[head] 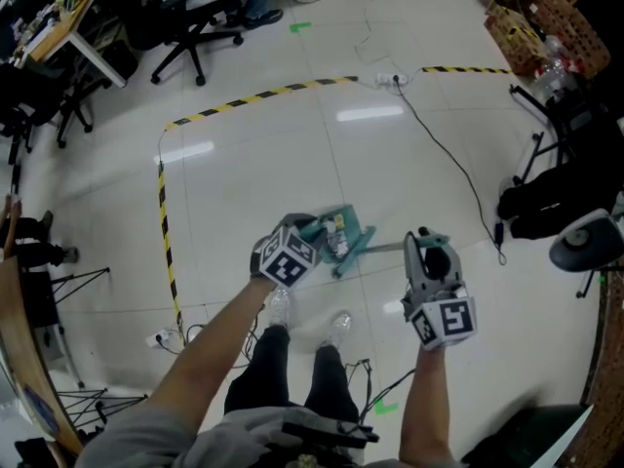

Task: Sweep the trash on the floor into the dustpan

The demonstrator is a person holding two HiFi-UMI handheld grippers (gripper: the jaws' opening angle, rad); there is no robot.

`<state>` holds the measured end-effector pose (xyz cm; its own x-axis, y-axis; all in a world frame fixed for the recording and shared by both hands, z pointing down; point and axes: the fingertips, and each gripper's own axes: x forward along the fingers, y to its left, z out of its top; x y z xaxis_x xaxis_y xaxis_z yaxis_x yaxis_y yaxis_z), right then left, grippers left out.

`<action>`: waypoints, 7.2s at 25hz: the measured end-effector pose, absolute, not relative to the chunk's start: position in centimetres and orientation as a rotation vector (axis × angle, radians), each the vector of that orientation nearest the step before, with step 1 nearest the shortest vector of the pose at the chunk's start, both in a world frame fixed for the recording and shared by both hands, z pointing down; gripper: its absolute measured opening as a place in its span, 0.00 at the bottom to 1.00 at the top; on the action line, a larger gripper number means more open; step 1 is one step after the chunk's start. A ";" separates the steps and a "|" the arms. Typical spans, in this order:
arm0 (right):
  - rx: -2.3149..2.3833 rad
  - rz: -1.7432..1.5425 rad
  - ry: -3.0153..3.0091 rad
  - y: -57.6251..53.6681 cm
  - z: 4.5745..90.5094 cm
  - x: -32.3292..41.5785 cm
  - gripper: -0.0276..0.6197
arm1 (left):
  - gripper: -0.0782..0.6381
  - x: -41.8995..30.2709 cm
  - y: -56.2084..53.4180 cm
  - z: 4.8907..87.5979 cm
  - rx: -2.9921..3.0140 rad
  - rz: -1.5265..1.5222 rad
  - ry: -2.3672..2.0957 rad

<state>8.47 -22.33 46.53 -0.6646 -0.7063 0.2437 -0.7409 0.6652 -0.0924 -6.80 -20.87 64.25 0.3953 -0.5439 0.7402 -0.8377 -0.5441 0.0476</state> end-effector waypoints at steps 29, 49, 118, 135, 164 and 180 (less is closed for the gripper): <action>1.187 0.332 -2.644 -22.9 47.6 6.0 0.20 | 0.27 -6.8 -20.7 64.7 2.244 0.974 -1.173; 1.441 0.188 -2.560 -20.1 42.5 5.4 0.20 | 0.44 -9.3 -18.9 56.4 2.527 0.703 -0.960; 1.393 0.282 -2.661 -21.9 46.1 -7.1 0.46 | 0.46 -6.5 -18.2 69.3 2.826 0.897 0.192; 1.747 0.403 -2.516 -14.2 39.1 -2.5 0.04 | 0.11 -12.8 -18.2 44.6 2.867 0.436 -0.436; 1.607 0.280 -2.694 -12.7 32.2 -5.2 0.04 | 0.11 -10.6 -15.2 37.5 2.875 0.403 -0.707; 1.593 0.263 -2.708 -11.8 31.7 -5.2 0.04 | 0.11 -10.1 -14.3 36.8 2.878 0.371 -0.711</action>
<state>-5.17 -11.80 31.65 -0.4891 -0.8690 0.0746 -0.8672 0.4753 -0.1488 -10.06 -14.34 36.83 0.8568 -0.4366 0.2745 -0.4747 -0.8756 0.0889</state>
